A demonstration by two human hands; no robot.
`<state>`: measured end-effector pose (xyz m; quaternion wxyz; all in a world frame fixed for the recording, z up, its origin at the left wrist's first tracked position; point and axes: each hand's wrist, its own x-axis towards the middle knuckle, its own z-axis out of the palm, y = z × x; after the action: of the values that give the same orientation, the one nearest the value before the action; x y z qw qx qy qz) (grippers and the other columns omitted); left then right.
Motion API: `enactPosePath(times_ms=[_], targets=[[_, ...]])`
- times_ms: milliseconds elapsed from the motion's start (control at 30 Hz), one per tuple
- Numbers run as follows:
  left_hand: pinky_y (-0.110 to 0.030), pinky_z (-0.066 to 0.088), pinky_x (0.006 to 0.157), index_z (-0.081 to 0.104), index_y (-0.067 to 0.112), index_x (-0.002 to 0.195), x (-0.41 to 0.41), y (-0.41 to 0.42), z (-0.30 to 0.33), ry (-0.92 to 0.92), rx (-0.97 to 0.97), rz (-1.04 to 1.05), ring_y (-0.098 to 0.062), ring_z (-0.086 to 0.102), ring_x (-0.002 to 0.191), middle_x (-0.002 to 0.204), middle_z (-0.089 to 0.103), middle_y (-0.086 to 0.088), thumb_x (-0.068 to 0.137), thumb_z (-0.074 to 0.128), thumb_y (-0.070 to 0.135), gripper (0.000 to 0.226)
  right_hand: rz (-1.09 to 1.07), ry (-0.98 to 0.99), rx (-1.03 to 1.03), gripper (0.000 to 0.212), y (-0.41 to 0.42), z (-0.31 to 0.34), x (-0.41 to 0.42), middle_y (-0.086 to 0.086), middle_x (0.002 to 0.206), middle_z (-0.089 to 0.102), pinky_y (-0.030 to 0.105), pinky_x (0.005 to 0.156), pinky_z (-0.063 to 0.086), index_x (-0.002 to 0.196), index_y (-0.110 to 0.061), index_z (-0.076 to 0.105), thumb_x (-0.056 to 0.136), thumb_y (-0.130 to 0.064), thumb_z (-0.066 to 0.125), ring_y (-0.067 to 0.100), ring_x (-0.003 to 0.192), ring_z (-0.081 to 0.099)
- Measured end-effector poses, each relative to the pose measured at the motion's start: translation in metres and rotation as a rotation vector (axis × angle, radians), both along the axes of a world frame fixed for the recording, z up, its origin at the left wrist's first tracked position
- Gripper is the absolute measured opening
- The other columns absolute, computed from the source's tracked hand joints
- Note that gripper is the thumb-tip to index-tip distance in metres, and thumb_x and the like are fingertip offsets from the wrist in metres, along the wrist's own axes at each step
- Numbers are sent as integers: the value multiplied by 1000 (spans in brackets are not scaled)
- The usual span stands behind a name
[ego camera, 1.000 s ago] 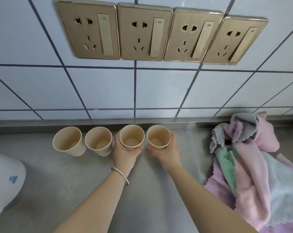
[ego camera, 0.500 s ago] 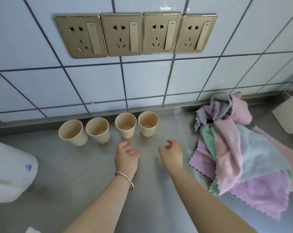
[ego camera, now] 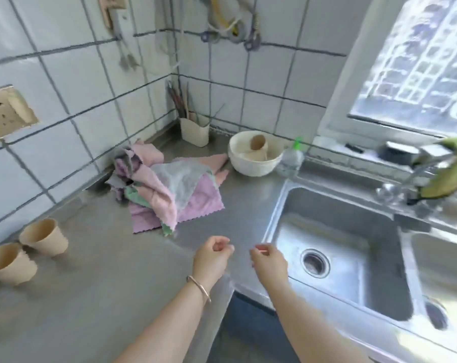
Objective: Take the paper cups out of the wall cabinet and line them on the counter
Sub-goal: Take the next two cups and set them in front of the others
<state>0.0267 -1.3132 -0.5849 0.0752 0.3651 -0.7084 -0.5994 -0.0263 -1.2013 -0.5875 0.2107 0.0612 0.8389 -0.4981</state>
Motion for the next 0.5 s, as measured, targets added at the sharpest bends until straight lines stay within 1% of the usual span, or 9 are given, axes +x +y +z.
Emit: enactPosePath(times_ms=[67, 100, 167, 267, 333, 367, 400, 433, 500], targets=[[-24, 43, 68, 58, 21, 86, -26, 59, 15, -2, 13, -174, -19, 57, 74, 81, 63, -2, 83, 62, 11, 12, -159, 24, -28, 21, 69, 13, -6, 3, 93, 72, 35, 78, 53, 95, -20, 63, 79, -30, 56, 25, 90, 68], [-27, 42, 68, 58, 19, 87, -38, 93, 24, 4, 19, -262, -20, 56, 73, 81, 63, -4, 83, 61, 10, 11, -234, 45, -40, 21, 106, 22, -8, 2, 94, 71, 33, 76, 51, 96, -19, 63, 79, -30, 56, 25, 92, 68], [-28, 43, 68, 59, 21, 83, -56, 165, 42, 24, 22, -429, -19, 55, 71, 78, 62, -3, 80, 64, 14, 9, -377, 84, -61, 21, 183, 39, -8, 1, 94, 69, 27, 69, 46, 97, -18, 63, 82, -29, 55, 24, 93, 67], [-31, 43, 74, 60, 26, 78, -70, 285, 68, 86, 28, -627, -20, 55, 76, 80, 64, -2, 71, 67, 22, 11, -557, 160, -46, 24, 303, 68, 2, 5, 96, 71, 29, 76, 46, 100, -15, 66, 83, -27, 54, 23, 94, 65], [-25, 45, 66, 62, 17, 89, -69, 371, 85, 121, 57, -756, -19, 54, 73, 79, 62, 0, 81, 65, 13, 9, -672, 226, -32, 24, 386, 84, 14, 6, 97, 71, 33, 82, 49, 98, -13, 67, 84, -28, 55, 24, 95, 65], [-22, 45, 60, 62, 13, 96, -66, 414, 92, 138, 78, -810, -18, 54, 71, 78, 60, 1, 84, 62, 9, 12, -726, 249, -11, 24, 426, 93, 23, 5, 96, 71, 31, 81, 48, 98, -13, 67, 85, -29, 54, 23, 94, 64], [-21, 45, 59, 62, 9, 100, -61, 456, 101, 155, 90, -863, -17, 54, 71, 79, 60, -1, 85, 60, 7, 15, -770, 270, 8, 24, 467, 102, 33, 3, 95, 69, 28, 79, 44, 98, -12, 66, 86, -29, 53, 21, 91, 62], [-23, 45, 64, 63, 7, 103, -55, 497, 109, 171, 109, -909, -18, 55, 74, 80, 61, -3, 85, 60, 6, 18, -818, 294, 29, 24, 505, 111, 43, 2, 94, 68, 26, 78, 42, 98, -11, 65, 86, -28, 53, 20, 89, 60], [-25, 43, 68, 65, 5, 106, -38, 572, 127, 208, 137, -1010, -18, 55, 79, 86, 62, -6, 85, 60, 7, 21, -920, 328, 53, 23, 576, 125, 65, 4, 97, 67, 31, 80, 47, 98, -14, 64, 85, -29, 52, 23, 91, 62]])
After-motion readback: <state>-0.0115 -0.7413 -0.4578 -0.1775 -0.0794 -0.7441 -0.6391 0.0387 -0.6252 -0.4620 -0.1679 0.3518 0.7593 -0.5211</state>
